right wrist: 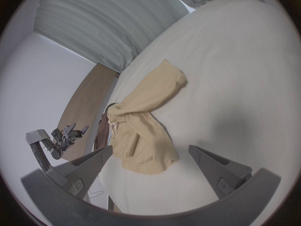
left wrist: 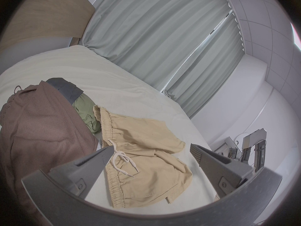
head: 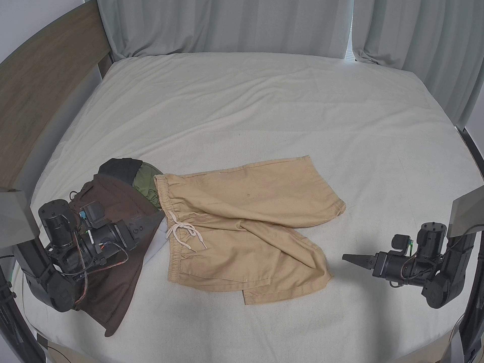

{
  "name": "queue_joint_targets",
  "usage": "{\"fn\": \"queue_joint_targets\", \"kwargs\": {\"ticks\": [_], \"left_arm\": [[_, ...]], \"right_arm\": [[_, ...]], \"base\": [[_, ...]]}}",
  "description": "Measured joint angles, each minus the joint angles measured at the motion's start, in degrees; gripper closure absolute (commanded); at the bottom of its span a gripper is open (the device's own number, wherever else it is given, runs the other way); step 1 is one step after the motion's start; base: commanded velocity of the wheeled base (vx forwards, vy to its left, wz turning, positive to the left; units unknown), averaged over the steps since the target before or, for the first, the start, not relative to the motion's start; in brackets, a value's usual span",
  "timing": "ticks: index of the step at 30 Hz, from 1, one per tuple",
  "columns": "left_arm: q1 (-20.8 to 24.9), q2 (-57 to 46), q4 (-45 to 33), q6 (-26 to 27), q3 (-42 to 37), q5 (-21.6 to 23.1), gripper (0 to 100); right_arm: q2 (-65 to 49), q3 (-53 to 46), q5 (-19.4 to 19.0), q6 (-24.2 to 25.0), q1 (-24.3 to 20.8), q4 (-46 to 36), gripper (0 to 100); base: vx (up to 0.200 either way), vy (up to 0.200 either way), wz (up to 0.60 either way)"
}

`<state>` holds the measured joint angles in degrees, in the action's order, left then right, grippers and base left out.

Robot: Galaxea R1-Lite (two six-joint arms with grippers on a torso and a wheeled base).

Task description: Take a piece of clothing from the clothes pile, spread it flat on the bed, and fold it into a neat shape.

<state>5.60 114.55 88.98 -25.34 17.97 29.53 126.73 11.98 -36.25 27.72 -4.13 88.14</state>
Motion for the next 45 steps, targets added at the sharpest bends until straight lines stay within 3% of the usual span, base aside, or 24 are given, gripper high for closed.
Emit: {"fn": "queue_joint_targets", "kwargs": {"ticks": [11, 21, 32, 45], "left_arm": [[-0.56, 1.43, 0.0, 0.02, 0.27, 0.09, 0], [-0.61, 1.62, 0.0, 0.0, 0.39, 0.11, 0], [-0.59, 1.65, 0.0, -0.02, 0.41, 0.09, 0], [-0.61, 1.6, 0.0, -0.02, 0.55, 1.16, 0]], "right_arm": [[8.83, 2.57, -0.09, 1.97, -0.3, 0.05, 0], [12.63, 6.01, 0.24, 9.34, -2.39, 0.21, 0], [13.68, 6.51, -0.22, 5.64, -2.36, 0.22, 0], [13.68, 7.53, -1.18, 6.05, -4.94, 0.11, 0]], "base": [[0.0, 0.0, 0.0], [0.0, 0.0, 0.0], [0.0, 0.0, 0.0], [0.0, 0.0, 0.0]]}}
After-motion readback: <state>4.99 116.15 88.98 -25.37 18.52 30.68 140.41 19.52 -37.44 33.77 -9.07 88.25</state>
